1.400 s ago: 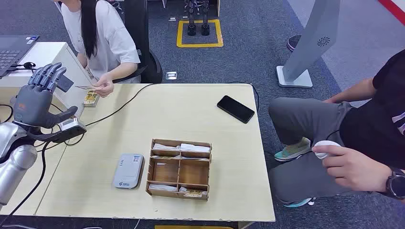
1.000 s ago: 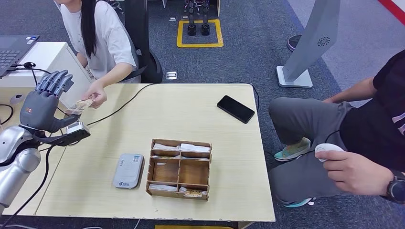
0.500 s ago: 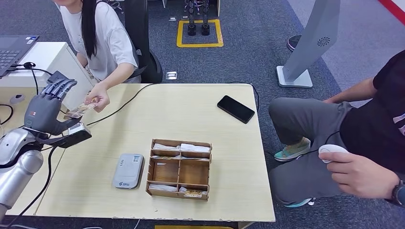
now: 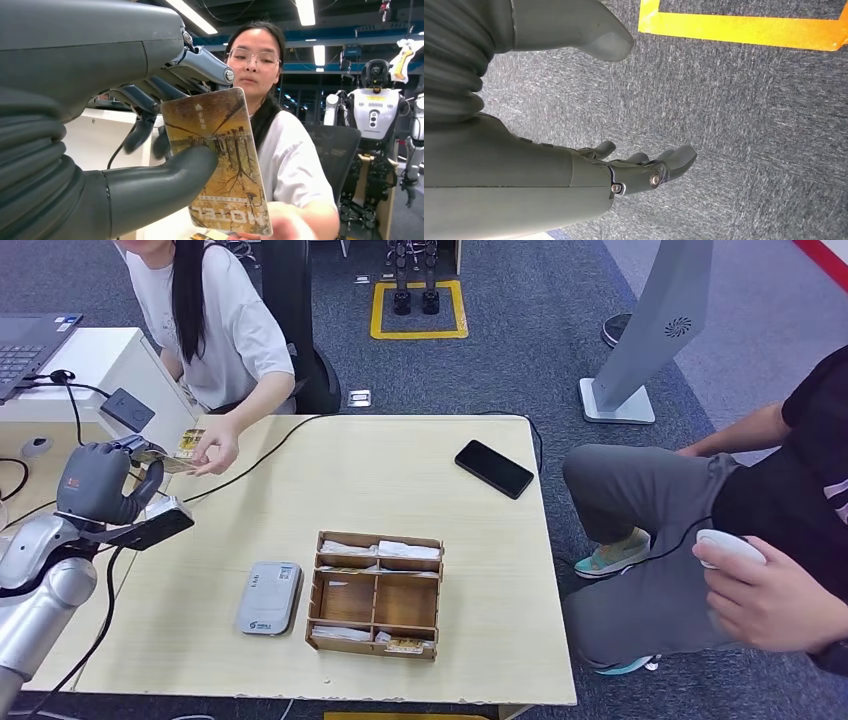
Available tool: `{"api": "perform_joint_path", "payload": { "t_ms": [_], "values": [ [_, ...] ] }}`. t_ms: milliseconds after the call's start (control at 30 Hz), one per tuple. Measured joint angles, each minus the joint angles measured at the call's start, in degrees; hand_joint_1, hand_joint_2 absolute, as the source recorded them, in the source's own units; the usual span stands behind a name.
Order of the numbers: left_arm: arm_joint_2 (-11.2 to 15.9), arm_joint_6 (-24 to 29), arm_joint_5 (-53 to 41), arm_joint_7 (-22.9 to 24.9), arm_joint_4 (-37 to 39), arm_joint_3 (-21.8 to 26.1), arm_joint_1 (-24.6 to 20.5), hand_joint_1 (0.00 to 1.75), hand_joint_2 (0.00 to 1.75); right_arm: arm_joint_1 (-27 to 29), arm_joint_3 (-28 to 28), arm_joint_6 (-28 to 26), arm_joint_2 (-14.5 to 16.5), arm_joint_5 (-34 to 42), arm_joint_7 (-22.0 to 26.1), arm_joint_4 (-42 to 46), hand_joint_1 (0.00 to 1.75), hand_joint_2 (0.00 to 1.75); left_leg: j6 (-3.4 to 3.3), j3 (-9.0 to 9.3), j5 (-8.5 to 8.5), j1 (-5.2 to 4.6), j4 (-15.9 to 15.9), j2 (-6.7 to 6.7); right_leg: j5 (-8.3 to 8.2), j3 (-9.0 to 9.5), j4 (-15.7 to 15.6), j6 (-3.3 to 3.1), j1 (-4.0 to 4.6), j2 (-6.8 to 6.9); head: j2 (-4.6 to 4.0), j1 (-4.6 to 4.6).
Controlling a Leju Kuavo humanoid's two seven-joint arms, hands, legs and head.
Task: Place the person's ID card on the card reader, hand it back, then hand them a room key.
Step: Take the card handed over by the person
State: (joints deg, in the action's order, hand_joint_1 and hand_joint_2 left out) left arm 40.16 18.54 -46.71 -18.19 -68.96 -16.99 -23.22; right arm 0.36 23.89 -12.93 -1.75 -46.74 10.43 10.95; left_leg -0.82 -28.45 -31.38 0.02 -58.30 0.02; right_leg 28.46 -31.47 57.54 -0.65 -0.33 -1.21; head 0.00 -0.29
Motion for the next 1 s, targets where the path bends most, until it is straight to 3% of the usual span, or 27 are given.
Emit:
{"api": "perform_joint_path", "payload": {
  "t_ms": [133,333,567,833,1000],
  "values": [
    [-0.94,-0.03,4.4,-2.75,-0.01,0.86,0.47,1.75,1.75,-0.03,0.2,0.02,0.0,-0.47,0.0,0.0,0.0,1.75,0.0,0.01,0.0,-0.01,0.0,0.01,0.0,0.0,0.0,0.0,-0.01,-0.01,0.0,0.0],
    [-4.9,-2.93,13.66,-5.37,-1.05,4.52,2.27,1.75,1.75,-0.13,0.39,0.02,0.07,-0.79,-0.06,0.0,0.0,1.75,0.0,0.01,0.0,-0.02,-0.01,-0.02,0.0,0.0,-0.01,0.0,-0.01,0.01,0.0,0.01],
    [-9.72,-22.23,29.39,1.14,-2.38,6.96,2.37,1.75,1.75,-0.12,1.76,-0.1,0.27,-0.67,-0.34,0.0,0.0,1.75,0.0,0.01,0.0,-0.04,-0.02,-0.01,-0.01,0.01,-0.02,0.0,-0.03,-0.01,0.0,0.01],
    [-10.82,-35.17,42.17,5.09,-4.6,8.73,5.6,1.75,1.75,0.08,3.23,-0.27,0.36,-0.82,-0.22,-0.02,0.0,1.75,-0.02,0.0,-0.03,-0.03,-0.01,0.01,0.01,0.0,-0.02,0.01,-0.03,-0.04,0.0,0.0],
    [-10.02,-37.22,43.58,6.15,-6.81,9.24,11.36,1.75,1.75,0.33,4.23,-0.3,0.39,-0.84,-0.22,-0.05,0.0,1.75,-0.01,-0.01,-0.05,-0.02,-0.01,-0.01,0.02,-0.02,-0.02,0.02,-0.02,-0.01,0.0,0.01]
  ]
}}
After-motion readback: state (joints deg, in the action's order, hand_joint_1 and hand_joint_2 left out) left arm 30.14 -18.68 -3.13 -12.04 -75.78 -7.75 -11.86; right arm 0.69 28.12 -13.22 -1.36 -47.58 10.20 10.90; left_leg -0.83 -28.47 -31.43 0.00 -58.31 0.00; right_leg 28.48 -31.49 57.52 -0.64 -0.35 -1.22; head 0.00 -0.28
